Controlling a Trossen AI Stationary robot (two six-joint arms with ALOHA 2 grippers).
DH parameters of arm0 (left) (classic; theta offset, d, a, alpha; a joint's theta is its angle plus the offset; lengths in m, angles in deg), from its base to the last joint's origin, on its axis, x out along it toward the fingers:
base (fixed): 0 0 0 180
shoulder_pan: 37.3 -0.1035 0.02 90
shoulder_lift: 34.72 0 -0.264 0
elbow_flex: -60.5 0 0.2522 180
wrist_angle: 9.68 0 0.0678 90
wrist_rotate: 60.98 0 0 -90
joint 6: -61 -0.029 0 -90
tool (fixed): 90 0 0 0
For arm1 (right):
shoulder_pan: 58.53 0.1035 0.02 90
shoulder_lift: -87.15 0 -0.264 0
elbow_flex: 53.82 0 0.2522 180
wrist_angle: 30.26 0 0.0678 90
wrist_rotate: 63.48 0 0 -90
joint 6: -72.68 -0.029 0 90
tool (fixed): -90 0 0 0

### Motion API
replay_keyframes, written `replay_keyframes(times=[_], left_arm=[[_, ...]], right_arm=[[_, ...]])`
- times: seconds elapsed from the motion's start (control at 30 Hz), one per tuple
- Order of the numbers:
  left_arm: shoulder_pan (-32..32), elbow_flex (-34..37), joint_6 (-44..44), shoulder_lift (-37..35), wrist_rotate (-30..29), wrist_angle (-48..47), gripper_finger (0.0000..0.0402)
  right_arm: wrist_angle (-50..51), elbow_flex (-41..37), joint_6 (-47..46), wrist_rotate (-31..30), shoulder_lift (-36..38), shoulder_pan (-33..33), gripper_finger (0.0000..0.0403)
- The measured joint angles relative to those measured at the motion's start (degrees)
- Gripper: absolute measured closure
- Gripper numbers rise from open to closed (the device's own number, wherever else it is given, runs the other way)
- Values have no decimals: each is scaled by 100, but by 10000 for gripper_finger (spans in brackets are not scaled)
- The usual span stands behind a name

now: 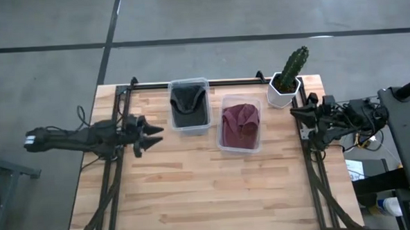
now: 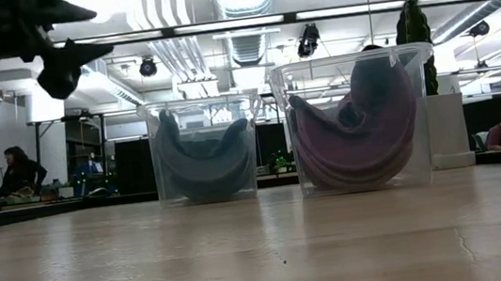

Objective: Pick & Place hat
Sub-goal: Return to Home Position

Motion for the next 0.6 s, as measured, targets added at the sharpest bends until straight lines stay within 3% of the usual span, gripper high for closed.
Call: replay_keyframes(times=[0.2, 0.4, 0.6], left_arm=[[1, 1068, -785, -355, 1565, 1701, 168], [-3, 1529, -759, -616, 1664, 2017, 168], [-7, 1535, -789, -863, 1603, 1411, 168]], right_arm=[[324, -38, 61, 826, 33, 0, 351], [324, -209, 198, 1223, 73, 0, 351], [326, -470, 193, 1277, 254, 0, 351]])
